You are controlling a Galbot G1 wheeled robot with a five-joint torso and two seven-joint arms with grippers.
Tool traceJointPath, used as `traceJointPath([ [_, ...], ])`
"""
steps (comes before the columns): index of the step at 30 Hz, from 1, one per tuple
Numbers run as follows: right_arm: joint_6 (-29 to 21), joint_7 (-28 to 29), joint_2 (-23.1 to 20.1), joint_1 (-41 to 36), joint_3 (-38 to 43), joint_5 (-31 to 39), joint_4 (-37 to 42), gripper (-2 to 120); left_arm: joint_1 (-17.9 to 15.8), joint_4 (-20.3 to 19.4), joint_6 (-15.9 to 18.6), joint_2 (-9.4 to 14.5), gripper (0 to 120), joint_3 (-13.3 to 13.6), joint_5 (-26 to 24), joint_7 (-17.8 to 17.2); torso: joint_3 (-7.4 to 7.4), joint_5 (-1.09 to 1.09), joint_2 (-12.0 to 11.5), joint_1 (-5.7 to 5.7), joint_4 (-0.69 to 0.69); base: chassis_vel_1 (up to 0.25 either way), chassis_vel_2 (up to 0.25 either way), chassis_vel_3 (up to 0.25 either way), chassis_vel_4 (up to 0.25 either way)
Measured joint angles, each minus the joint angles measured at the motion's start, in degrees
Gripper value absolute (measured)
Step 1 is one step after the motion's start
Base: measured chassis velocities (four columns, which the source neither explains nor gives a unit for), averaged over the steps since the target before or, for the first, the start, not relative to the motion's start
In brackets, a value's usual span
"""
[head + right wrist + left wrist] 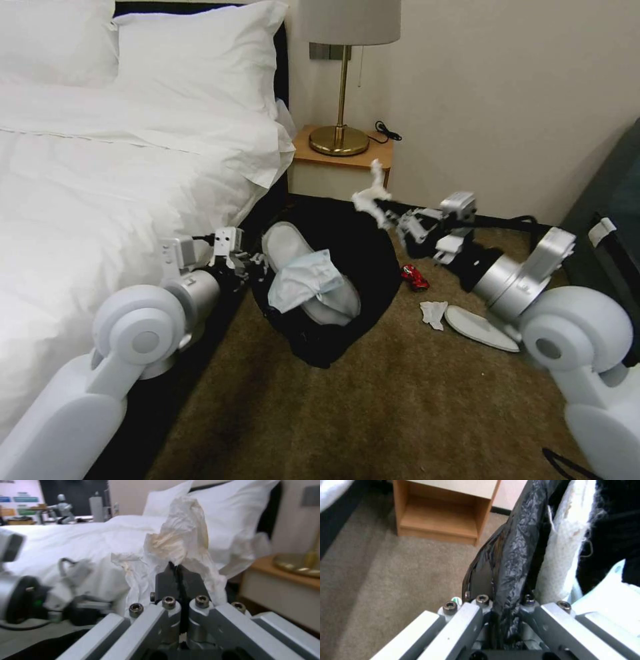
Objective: Pick up the trash bin, then pick up the garbage on the floor and place it into the trash bin.
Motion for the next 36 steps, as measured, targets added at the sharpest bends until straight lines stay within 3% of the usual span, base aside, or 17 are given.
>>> traceJointPath([
  [3,-0.1,1.1,0.2,-0.3,-5.7,-0.6,0.8,0,-1.8,0.8,0.0,-0.9,1,3.1,-0.1,-1.0,0.00,0.00,0.0,0.00,0.00,0.000,0.000,0.000,0.000],
  [8,-1.2,1.4,0.1,-1.5,-7.1,-2.0,1.4,0,-2.6,1.2,0.0,-1.1,1,3.5,-0.6,-1.4,0.00,0.00,0.0,0.00,0.00,0.000,0.000,0.000,0.000],
  [20,-1.4,1.8,0.3,-1.5,-4.9,-3.1,0.3,39,-2.7,1.2,0.0,-1.2,1,3.3,-1.4,-1.5,0.00,0.00,0.0,0.00,0.00,0.000,0.000,0.000,0.000],
  [25,-1.2,1.8,0.2,-1.4,-2.7,-2.5,0.8,64,-1.8,0.9,0.0,-1.0,1,2.3,-1.5,-1.5,0.00,0.00,0.0,0.00,0.00,0.000,0.000,0.000,0.000],
  [28,-0.8,1.9,0.2,-1.5,-2.3,-2.5,0.8,70,-1.7,0.8,0.0,-1.0,1,2.2,-1.5,-1.5,0.00,0.00,0.0,0.00,0.00,0.000,0.000,0.000,0.000],
  [36,0.6,3.3,-0.4,-1.3,1.1,-0.5,1.0,100,-1.3,0.6,0.0,-0.8,1,0.8,-1.5,-1.4,0.00,0.00,0.0,0.00,0.00,0.000,0.000,0.000,0.000],
])
